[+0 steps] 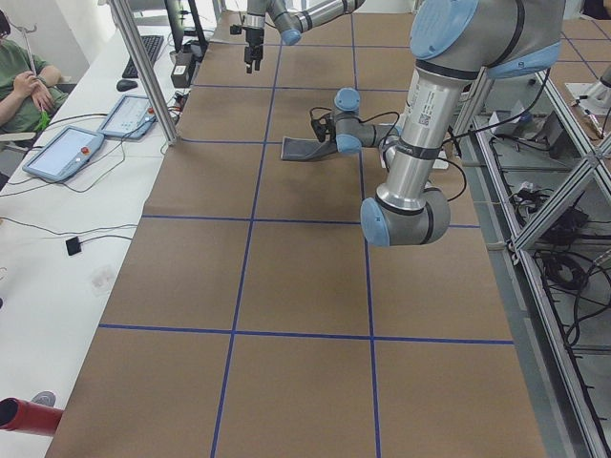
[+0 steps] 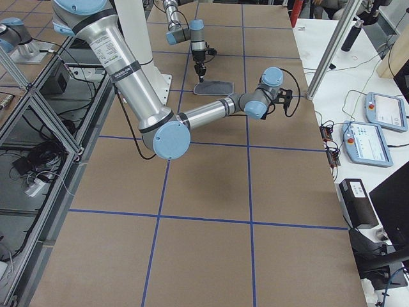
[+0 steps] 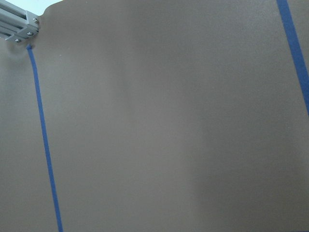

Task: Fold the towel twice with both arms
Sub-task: 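Lift the held end with the left gripper and fold it onto the far end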

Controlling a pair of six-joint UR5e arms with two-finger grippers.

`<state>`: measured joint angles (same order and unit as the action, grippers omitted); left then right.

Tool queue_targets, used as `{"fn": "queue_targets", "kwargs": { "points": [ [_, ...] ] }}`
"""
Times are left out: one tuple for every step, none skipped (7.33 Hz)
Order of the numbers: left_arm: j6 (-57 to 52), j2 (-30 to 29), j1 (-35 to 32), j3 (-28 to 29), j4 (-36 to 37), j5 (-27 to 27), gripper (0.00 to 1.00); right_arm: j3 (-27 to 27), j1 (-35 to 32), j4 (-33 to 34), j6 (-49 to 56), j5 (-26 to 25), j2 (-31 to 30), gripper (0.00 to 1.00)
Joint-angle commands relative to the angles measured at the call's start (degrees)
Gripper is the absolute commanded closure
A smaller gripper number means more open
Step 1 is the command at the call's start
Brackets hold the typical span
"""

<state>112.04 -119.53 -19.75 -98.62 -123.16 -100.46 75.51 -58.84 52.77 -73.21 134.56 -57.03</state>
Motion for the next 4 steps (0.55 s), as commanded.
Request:
{"fn": "queue_targets", "kwargs": {
  "points": [
    [3.4, -4.6, -3.6, 4.8, 1.2, 0.0, 1.00, 0.1, 0.0, -0.1, 0.0, 0.0, 0.0, 0.00],
    [3.6, -7.5, -5.5, 9.5, 1.1, 0.0, 1.00, 0.1, 0.0, -0.1, 0.0, 0.0, 0.0, 0.00],
    [3.6, -7.7, -7.6, 11.4, 0.4, -0.1, 1.00, 0.1, 0.0, -0.1, 0.0, 0.0, 0.0, 0.00],
    [3.6, -7.7, -9.3, 11.7, 0.1, -0.3, 1.00, 0.1, 0.1, -0.2, 0.0, 0.0, 0.0, 0.00]
  ]
}}
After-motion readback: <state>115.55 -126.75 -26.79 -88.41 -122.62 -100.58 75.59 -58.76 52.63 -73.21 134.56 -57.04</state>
